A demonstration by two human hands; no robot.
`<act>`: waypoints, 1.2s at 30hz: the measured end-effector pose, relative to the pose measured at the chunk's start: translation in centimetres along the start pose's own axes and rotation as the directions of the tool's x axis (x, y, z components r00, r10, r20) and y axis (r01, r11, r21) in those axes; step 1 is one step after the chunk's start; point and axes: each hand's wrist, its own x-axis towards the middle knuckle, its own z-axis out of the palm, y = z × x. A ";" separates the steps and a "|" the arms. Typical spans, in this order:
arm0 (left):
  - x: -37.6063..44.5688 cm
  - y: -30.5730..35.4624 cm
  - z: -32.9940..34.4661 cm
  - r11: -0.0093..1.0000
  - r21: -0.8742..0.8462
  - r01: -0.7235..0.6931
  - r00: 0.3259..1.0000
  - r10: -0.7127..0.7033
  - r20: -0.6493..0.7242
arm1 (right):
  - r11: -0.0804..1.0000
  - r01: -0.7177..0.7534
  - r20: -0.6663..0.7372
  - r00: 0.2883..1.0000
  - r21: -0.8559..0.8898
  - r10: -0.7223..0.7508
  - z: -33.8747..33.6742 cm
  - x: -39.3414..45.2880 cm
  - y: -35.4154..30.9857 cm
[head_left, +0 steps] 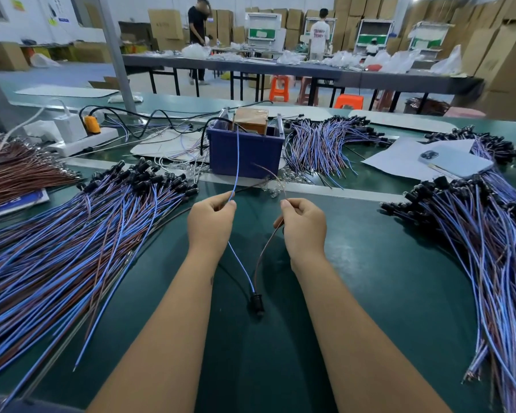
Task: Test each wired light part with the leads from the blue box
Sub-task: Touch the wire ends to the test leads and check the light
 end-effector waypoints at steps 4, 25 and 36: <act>0.0 0.0 0.0 1.000 0.001 0.010 1.000 -0.010 0.003 | 0.999 0.014 -0.013 1.000 0.040 -0.013 0.0 -0.1 -0.2; 1.0 -0.5 0.3 1.000 0.025 -0.019 0.998 0.020 -0.052 | 0.986 0.038 -0.102 0.995 0.161 -0.021 0.7 0.5 -0.2; 1.1 -0.6 0.1 1.000 0.015 -0.022 0.997 0.023 -0.079 | 0.984 0.037 -0.096 0.995 0.175 -0.020 0.7 0.5 -0.2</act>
